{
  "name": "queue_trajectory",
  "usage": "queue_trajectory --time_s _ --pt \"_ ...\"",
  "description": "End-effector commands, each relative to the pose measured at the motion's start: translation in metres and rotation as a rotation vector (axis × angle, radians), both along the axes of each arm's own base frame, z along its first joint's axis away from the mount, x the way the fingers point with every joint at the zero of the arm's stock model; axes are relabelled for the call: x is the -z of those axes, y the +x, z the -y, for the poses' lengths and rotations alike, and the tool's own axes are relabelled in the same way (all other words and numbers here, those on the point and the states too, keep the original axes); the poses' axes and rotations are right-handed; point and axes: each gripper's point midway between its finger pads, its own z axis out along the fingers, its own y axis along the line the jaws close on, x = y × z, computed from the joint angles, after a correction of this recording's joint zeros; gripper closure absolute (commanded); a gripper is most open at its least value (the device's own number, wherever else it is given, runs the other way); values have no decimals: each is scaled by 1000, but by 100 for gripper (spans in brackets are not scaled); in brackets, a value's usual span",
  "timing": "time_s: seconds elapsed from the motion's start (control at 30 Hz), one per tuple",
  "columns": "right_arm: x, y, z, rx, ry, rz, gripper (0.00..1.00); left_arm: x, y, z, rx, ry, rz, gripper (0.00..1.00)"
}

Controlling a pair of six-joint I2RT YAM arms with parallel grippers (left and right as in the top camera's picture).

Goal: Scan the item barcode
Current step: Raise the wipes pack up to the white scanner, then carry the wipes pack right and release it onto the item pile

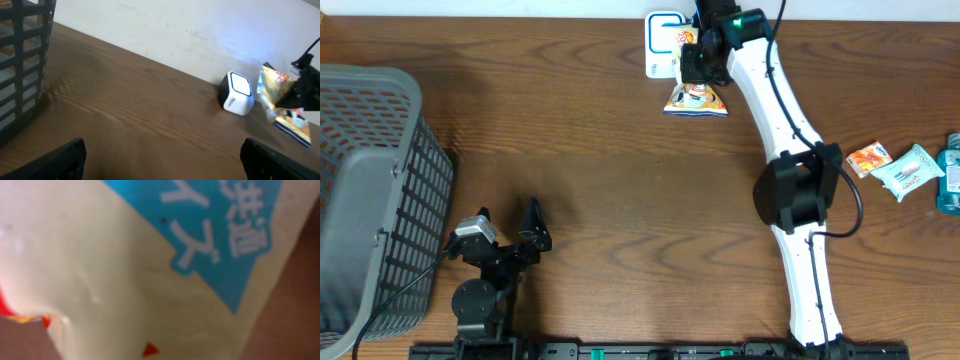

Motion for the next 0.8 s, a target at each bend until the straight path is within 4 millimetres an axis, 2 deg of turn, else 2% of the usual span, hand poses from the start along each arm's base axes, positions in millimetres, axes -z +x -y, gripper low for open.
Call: queue_trajectory --time_s 0.0,0.1,0.23,0.3,0.5,0.57,0.63,0.77 --pt "5 22 -13 25 13 72 99 15 -1 1 6 0 -43 3" --pt "6 33 -23 32 38 119 99 15 -1 1 6 0 -43 3" --pt "-3 44 -34 46 72 179 99 15 -1 1 6 0 -43 3" --pt "-2 48 -34 67 63 192 99 15 -1 1 6 0 -43 3" --pt "6 43 -34 72 29 175 99 15 -1 1 6 0 -43 3" --pt "3 37 -29 83 13 153 99 15 -1 1 6 0 -43 3" --pt "-8 31 -20 103 -12 143 99 15 -1 1 6 0 -43 3" --pt "-49 15 18 172 -120 151 99 15 -1 1 6 0 -43 3"
